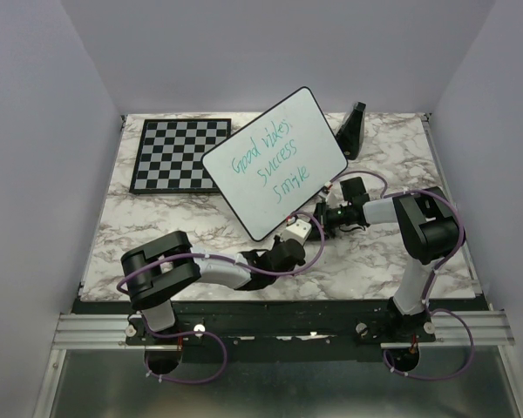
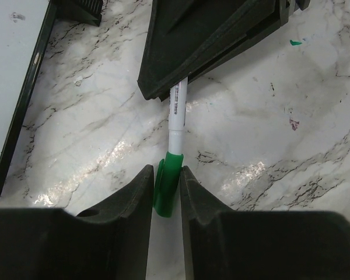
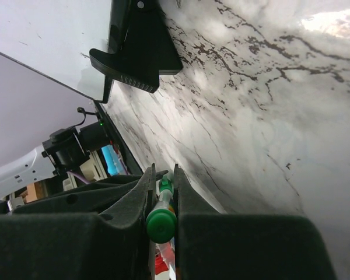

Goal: Write a sentence on the whiteboard
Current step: Insert the pen cap into the whiteboard marker.

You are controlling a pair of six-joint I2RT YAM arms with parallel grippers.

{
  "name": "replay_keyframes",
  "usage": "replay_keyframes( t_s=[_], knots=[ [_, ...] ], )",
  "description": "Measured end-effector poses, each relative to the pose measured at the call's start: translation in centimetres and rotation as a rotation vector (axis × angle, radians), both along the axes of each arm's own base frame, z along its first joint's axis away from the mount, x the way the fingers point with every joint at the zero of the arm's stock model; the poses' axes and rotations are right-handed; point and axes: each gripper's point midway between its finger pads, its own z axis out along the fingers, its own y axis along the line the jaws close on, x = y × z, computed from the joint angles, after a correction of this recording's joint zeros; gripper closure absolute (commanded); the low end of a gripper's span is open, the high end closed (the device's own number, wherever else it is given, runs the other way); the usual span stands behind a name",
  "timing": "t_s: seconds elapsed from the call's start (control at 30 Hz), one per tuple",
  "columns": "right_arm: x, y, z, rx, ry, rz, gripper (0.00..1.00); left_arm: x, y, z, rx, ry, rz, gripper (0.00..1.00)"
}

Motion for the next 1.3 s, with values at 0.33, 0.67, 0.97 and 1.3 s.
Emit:
replay_keyframes(
  t_s=[0.33, 0.67, 0.97, 1.3],
  knots=[
    [0.0, 0.1, 0.2, 0.011, 0.005, 0.002, 0.99, 0.6, -0.5, 0.7, -0.009, -0.009, 0.004, 0.67],
    [-0.2, 0.2, 0.4, 0.021, 0.009, 0.008, 0.99, 1.3, -0.8, 1.5, -0.014, -0.023, 0.007, 0.62],
    [-0.1, 0.0, 0.5, 0.026, 0.009, 0.005, 0.99, 1.8, -0.5, 2.1, -0.030, -0.027, 0.023, 0.50],
    [-0.3, -0.3, 0.6, 0.032, 0.036, 0.002, 1.00, 2.7, 0.5, 5.0, -0.096, -0.058, 0.062, 0.48]
  ],
)
